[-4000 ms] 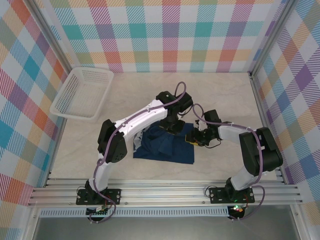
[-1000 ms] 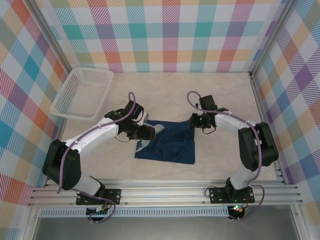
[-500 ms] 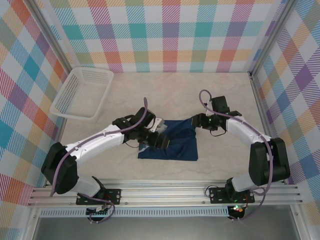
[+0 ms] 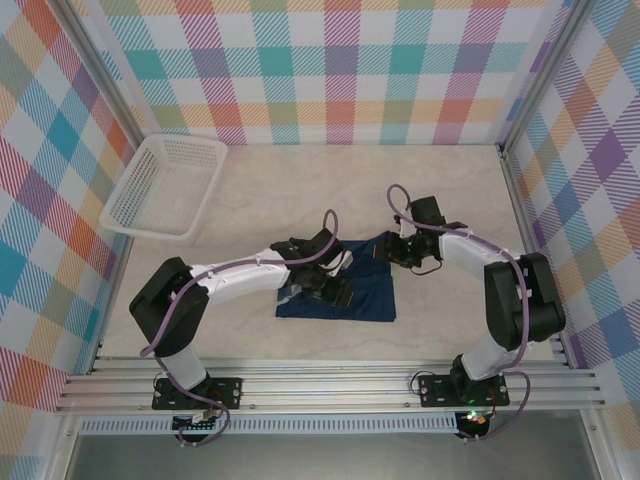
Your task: Fold the inside-out t-shirt
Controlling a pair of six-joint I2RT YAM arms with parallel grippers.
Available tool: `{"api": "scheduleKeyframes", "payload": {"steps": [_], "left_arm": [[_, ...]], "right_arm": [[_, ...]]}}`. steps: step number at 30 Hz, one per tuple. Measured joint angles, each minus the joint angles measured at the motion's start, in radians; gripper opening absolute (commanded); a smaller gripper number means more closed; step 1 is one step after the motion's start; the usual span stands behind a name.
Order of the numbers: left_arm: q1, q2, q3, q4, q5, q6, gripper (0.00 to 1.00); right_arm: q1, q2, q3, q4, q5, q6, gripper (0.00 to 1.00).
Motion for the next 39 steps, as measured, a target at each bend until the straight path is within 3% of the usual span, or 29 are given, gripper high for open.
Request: {"api": "scheduleKeyframes", "payload": {"steps": [4, 7, 16, 20, 23, 27, 31, 35, 39], "left_arm": [[-0.013, 0.0, 0.0, 0.034, 0.002, -0.003, 0.1], [-0.023, 0.0, 0.003, 0.055, 0.008, 0.008, 0.0], [-0.098, -0.005, 0.048, 0.113, 0.066, 0.082, 0.01], [-0.142, 0.003, 0.109, 0.125, 0.082, 0.129, 0.08], [-0.171, 0.053, 0.17, 0.132, 0.079, 0.163, 0.21], [-0.208, 0.158, 0.237, 0.143, 0.067, 0.185, 0.45], [-0.222, 0.196, 0.246, 0.134, 0.051, 0.19, 0.56], [-0.222, 0.14, 0.218, 0.143, 0.029, 0.19, 0.66], [-0.2, -0.063, 0.085, 0.142, -0.003, 0.185, 0.73]], "right_arm": [[0.0, 0.019, 0.051, 0.01, -0.005, 0.003, 0.12], [0.0, 0.045, 0.093, 0.022, -0.012, 0.005, 0.1], [-0.003, 0.124, 0.217, -0.022, -0.013, 0.002, 0.07], [-0.014, 0.165, 0.263, -0.054, -0.027, 0.002, 0.1], [-0.028, 0.209, 0.282, -0.076, -0.036, 0.0, 0.14], [-0.054, 0.262, 0.288, -0.094, -0.05, -0.015, 0.27], [-0.078, 0.268, 0.29, -0.12, -0.065, -0.035, 0.35], [-0.106, 0.186, 0.256, -0.138, -0.061, -0.056, 0.46], [-0.142, -0.039, 0.113, -0.171, -0.025, -0.062, 0.54]]}}
